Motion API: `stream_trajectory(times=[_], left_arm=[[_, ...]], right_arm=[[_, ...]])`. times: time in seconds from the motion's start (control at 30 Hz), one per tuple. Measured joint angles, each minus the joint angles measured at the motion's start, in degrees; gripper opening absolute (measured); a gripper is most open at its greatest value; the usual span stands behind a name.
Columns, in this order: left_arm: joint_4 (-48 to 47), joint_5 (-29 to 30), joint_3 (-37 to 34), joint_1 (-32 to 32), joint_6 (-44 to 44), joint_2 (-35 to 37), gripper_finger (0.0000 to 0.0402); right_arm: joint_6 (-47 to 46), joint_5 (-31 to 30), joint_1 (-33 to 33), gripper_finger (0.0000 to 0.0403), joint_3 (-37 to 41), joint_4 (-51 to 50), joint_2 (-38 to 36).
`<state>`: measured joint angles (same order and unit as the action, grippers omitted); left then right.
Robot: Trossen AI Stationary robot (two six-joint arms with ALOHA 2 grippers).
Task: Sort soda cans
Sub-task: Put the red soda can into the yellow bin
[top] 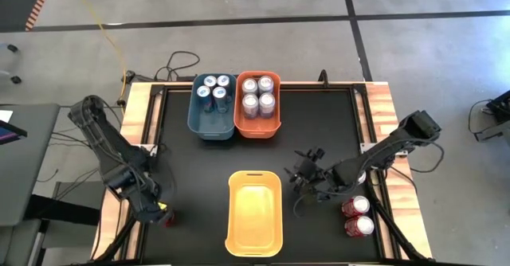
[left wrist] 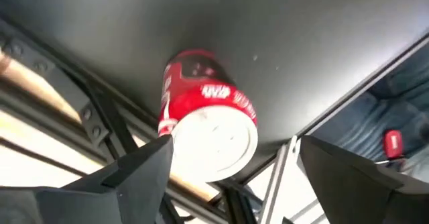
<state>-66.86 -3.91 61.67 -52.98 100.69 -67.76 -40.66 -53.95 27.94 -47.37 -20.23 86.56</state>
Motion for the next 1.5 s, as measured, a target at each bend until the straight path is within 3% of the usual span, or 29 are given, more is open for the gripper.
stream_trajectory(times=[0.13, 0.67, 0.9, 1.3, 1.5], left_arm=[[0.6, -0.5, 0.0, -2.2, 2.3, -2.3, 0.0329], [1.0, -2.9, 0.3, -2.5, 3.3, -6.0, 0.0330], [0.7, 0.5, 0.7, -2.6, 2.4, -6.8, 0.0330], [1.0, 1.2, 0.9, -2.6, -8.1, -14.9, 0.0330], [0.0, 0.9, 0.9, -1.2, -12.2, -15.5, 0.0317]], right_arm=[[-0.4, 0.3, 0.0, 0.0397, 0.0, -0.1, 0.0], [-1.3, 1.5, 0.0, 0.0399, 0.0, 0.0, 0.0], [-1.6, 1.6, 0.2, 0.0399, 0.0, 0.0, 0.0], [-2.9, 3.1, 0.2, 0.0400, 0.0, -0.4, 0.0], [-5.4, 2.3, 0.2, 0.0394, 0.0, -0.5, 0.0]])
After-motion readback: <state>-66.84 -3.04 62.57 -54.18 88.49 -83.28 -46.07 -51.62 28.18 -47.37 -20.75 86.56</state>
